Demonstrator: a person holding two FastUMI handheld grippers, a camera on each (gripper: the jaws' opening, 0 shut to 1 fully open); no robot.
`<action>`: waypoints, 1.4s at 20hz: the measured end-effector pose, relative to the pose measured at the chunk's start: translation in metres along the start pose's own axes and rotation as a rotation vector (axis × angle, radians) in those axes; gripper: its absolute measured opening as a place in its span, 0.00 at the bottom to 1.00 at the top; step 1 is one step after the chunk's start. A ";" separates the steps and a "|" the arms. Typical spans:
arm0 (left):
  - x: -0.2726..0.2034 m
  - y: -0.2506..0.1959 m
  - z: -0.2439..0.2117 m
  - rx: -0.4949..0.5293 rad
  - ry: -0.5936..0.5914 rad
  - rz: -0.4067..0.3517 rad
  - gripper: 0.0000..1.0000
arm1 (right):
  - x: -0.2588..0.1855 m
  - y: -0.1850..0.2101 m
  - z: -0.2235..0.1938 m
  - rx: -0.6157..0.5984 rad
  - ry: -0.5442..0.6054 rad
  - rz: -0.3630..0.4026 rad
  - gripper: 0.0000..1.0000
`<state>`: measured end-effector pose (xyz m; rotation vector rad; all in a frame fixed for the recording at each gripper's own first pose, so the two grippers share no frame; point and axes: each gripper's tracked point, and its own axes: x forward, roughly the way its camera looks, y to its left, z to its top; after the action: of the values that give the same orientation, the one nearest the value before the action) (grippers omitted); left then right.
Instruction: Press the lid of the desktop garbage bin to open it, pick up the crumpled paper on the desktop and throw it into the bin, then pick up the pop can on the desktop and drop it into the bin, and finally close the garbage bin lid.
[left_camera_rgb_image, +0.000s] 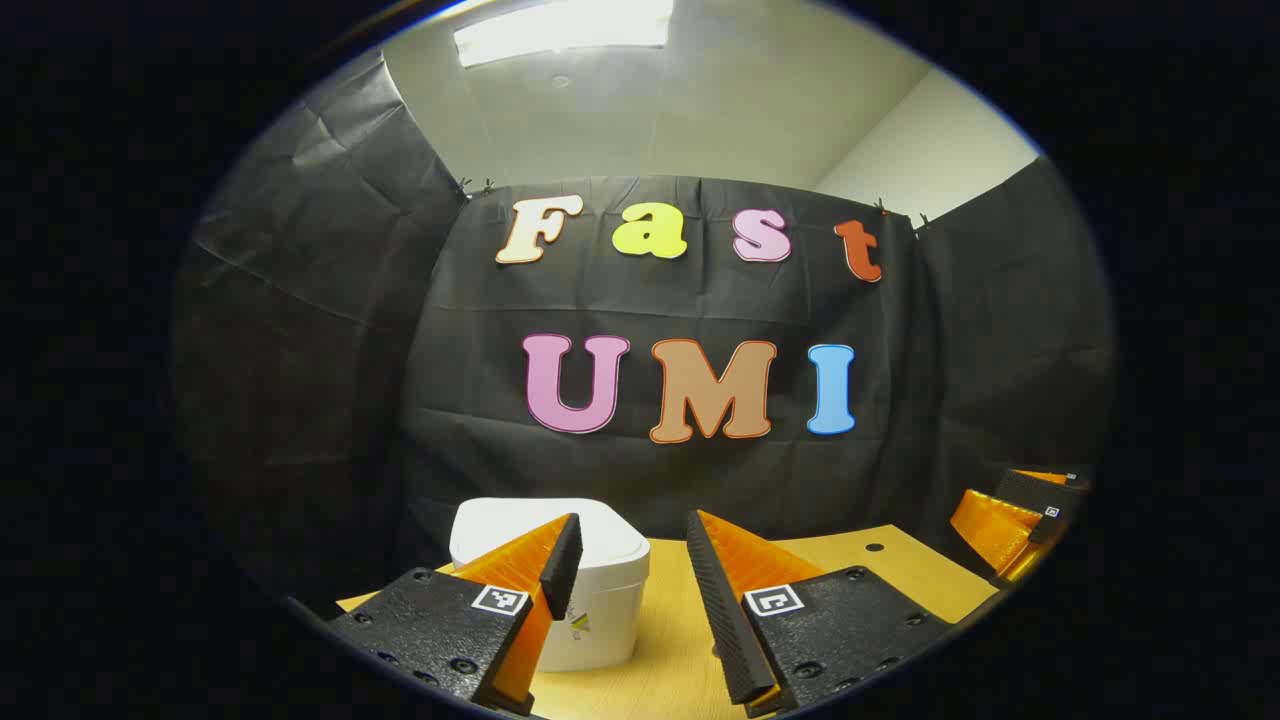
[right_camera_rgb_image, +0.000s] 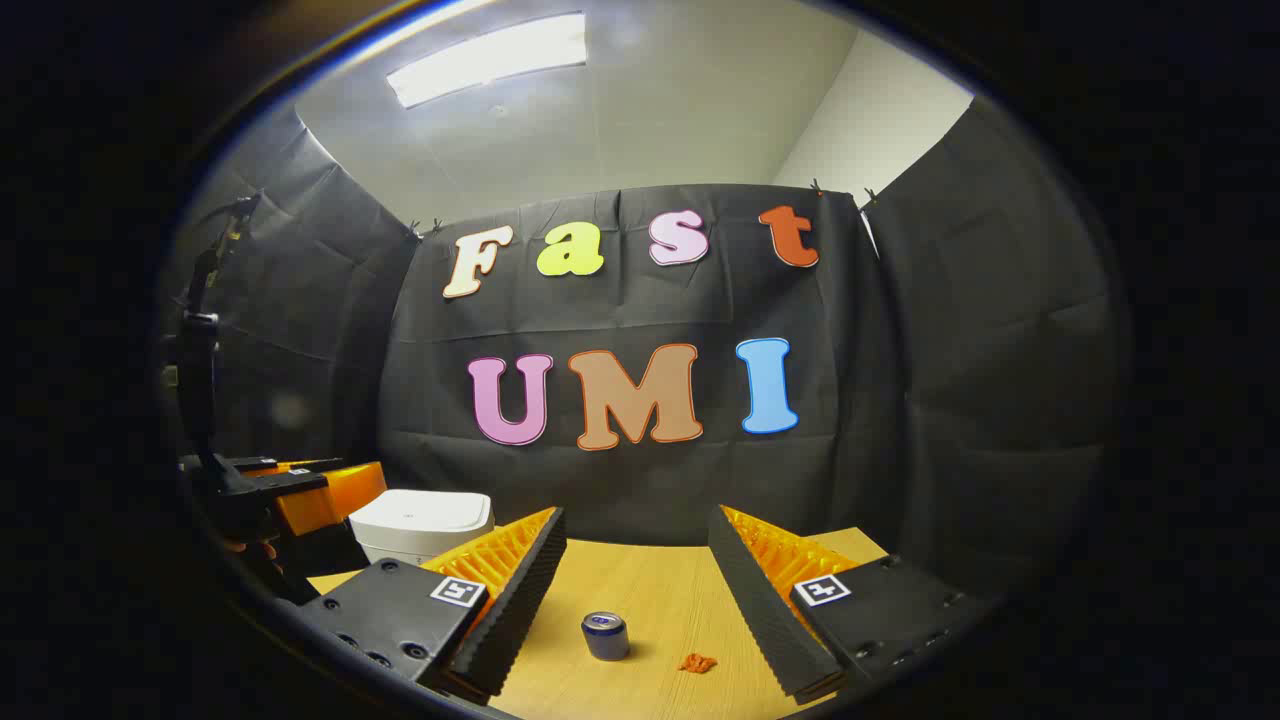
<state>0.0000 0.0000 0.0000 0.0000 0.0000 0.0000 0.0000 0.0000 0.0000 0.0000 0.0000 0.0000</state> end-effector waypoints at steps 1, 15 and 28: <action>0.000 0.000 0.000 -0.001 -0.002 -0.004 0.65 | -0.001 0.001 -0.001 0.000 0.001 0.001 0.96; 0.004 0.004 -0.004 0.000 0.000 0.000 0.93 | 0.005 0.000 -0.006 0.011 0.014 -0.010 0.96; 0.009 0.008 -0.011 -0.004 0.012 -0.004 0.93 | 0.006 0.001 -0.009 0.013 0.034 -0.014 0.96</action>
<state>0.0088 0.0075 -0.0111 -0.0044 0.0117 -0.0042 0.0060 0.0014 -0.0088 0.0133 0.0335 -0.0135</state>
